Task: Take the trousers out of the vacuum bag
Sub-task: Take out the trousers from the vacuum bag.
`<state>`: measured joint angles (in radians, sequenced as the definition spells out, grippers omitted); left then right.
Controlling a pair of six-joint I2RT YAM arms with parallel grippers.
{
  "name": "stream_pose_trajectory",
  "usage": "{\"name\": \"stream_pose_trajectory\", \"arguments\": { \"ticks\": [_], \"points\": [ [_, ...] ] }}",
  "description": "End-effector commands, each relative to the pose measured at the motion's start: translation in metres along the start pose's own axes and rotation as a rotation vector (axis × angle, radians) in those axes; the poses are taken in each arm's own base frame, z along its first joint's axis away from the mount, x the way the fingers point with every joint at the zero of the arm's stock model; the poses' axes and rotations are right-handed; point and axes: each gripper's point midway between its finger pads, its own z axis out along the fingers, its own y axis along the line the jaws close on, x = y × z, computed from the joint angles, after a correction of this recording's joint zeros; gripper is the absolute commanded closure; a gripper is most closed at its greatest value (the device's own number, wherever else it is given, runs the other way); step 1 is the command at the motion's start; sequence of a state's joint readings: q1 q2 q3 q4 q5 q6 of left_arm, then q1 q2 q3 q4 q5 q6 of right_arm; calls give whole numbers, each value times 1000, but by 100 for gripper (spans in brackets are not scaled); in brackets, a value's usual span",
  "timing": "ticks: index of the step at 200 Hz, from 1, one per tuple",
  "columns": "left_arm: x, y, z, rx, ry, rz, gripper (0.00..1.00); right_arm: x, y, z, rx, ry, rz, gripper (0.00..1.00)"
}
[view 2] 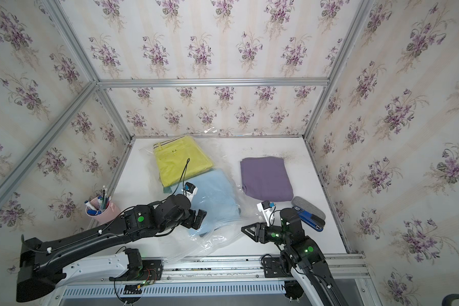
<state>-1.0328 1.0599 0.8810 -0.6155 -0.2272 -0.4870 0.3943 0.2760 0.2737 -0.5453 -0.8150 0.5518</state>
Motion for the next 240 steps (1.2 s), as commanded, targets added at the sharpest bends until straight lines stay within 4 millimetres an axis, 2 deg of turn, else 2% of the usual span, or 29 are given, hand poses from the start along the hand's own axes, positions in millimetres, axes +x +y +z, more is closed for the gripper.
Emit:
{"name": "stream_pose_trajectory", "arguments": {
  "ticks": [1, 49, 67, 78, 122, 153, 182, 205, 240],
  "points": [
    [-4, -3, 1, 10, -14, -2, 0, 8, 4, 3, -23, 43, -32, 48],
    [-2, -4, 3, 15, -8, 6, 0, -1, -10, 9, 57, -5, 38, 51],
    [-2, -5, 4, 18, -4, 5, 0, -4, -14, 19, 60, -19, 64, 50],
    [-2, -5, 3, 20, -4, 4, 0, 5, -11, 28, 47, 19, 50, 50],
    [-2, -5, 3, 24, -10, -1, 0, 8, -14, 54, 99, -26, 60, 49],
    [-1, -6, 4, 31, -10, -11, 0, -6, -28, 62, 133, -171, 144, 43],
    [1, -7, 7, 44, -15, -24, 0, -20, -49, 65, 189, -293, 197, 40],
    [2, -9, 7, 54, -14, -30, 0, -31, -53, 68, 204, -349, 211, 41],
    [5, -6, 5, 50, -20, -39, 0, -44, -49, 74, 195, -393, 213, 46]
  ]
}}
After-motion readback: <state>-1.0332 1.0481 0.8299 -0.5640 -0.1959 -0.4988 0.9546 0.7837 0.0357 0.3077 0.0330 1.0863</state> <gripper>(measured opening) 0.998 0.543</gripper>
